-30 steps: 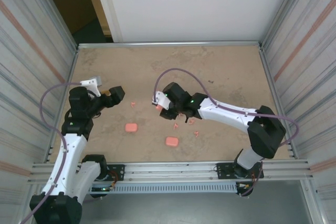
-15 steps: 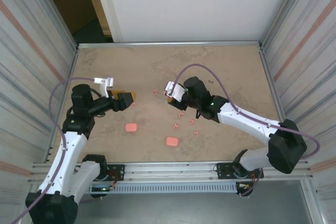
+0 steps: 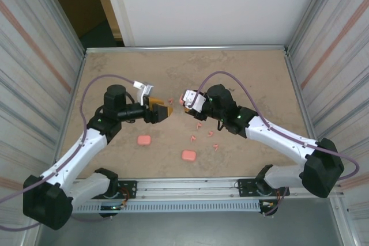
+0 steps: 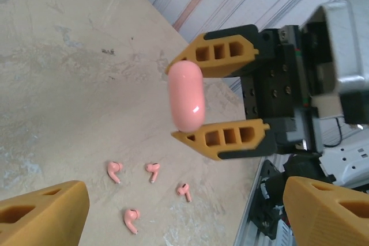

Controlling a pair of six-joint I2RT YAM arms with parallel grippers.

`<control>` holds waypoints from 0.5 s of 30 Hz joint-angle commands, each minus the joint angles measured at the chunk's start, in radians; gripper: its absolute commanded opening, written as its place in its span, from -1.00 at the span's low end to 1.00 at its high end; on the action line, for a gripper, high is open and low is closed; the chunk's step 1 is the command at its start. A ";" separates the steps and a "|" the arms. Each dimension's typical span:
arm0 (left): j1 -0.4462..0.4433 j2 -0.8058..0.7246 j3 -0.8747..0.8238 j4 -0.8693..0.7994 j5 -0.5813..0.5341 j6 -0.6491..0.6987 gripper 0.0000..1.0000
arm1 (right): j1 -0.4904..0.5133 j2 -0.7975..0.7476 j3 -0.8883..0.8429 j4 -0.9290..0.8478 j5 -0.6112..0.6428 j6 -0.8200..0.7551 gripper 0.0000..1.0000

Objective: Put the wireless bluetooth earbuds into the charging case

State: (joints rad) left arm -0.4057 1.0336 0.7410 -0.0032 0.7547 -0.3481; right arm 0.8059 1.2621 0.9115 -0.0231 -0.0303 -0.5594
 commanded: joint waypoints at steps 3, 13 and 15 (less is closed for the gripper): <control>-0.053 0.066 0.079 0.053 -0.034 0.014 0.64 | 0.020 -0.037 -0.006 0.005 0.002 -0.022 -0.34; -0.124 0.166 0.138 0.059 -0.062 0.029 0.40 | 0.030 -0.038 -0.006 0.002 0.012 -0.027 -0.34; -0.134 0.182 0.151 0.059 -0.070 0.030 0.34 | 0.032 -0.037 -0.006 0.001 0.013 -0.029 -0.34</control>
State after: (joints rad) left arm -0.5266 1.2030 0.8505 0.0288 0.7036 -0.3393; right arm 0.8268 1.2537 0.9115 -0.0269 -0.0231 -0.5625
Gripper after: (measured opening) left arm 0.681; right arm 0.434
